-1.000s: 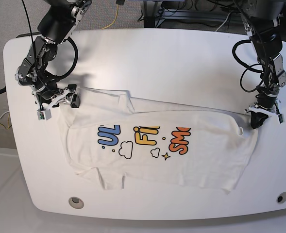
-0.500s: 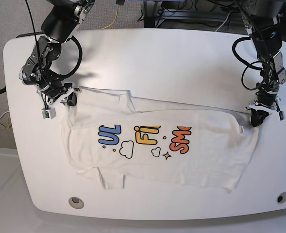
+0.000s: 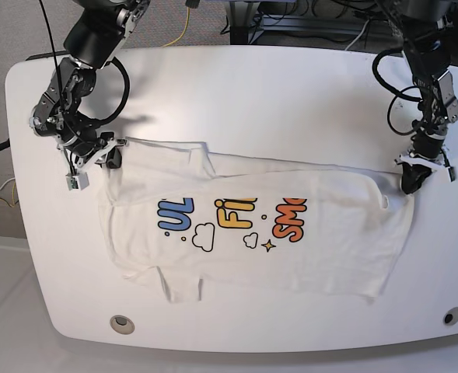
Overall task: Fold the T-shirt properly
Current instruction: 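Drag the folded edge with both grippers toward the robot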
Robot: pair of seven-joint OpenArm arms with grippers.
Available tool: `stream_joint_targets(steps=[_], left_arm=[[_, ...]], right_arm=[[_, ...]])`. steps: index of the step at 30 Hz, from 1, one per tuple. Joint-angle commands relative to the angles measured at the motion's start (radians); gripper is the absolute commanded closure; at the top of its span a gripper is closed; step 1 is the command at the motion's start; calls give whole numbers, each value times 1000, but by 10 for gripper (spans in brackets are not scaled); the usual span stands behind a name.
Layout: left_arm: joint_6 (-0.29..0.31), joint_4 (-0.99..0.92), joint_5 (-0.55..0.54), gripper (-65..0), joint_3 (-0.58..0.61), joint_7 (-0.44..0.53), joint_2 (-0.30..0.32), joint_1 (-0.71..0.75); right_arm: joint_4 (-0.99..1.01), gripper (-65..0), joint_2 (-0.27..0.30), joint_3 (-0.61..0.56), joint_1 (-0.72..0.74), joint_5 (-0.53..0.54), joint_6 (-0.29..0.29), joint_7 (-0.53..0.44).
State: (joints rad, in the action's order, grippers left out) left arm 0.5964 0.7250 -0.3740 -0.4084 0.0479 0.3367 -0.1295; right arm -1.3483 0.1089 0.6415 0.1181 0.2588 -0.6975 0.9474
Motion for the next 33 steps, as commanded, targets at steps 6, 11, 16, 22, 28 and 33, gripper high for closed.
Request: stream_joint_targets(steps=[6, 11, 16, 22, 28, 33], left_arm=[[-22, 106, 45, -49, -1, -76, -21, 127], [-22, 181, 45, -49, -1, -76, -34, 199], [-22, 247, 46, -49, -1, -79, -72, 255], [-22, 311, 46, -49, -1, -147, -74, 302], [-25, 379, 46, -49, -2, -174, -86, 348], [-26, 422, 46, -49, -2, -185, -87, 390]], right_arm=[[-12, -98, 21, 2, -8, -8, -1, 3], [-12, -97, 35, 2, -27, -8, -1, 3], [-15, -96, 41, 2, -41, -8, -1, 3], [-15, -94, 64, 4, -67, 0, -1, 3], [-16, -94, 70, 8, -80, 0, -1, 3], [-18, -94, 70, 8, -113, 1, -1, 3]])
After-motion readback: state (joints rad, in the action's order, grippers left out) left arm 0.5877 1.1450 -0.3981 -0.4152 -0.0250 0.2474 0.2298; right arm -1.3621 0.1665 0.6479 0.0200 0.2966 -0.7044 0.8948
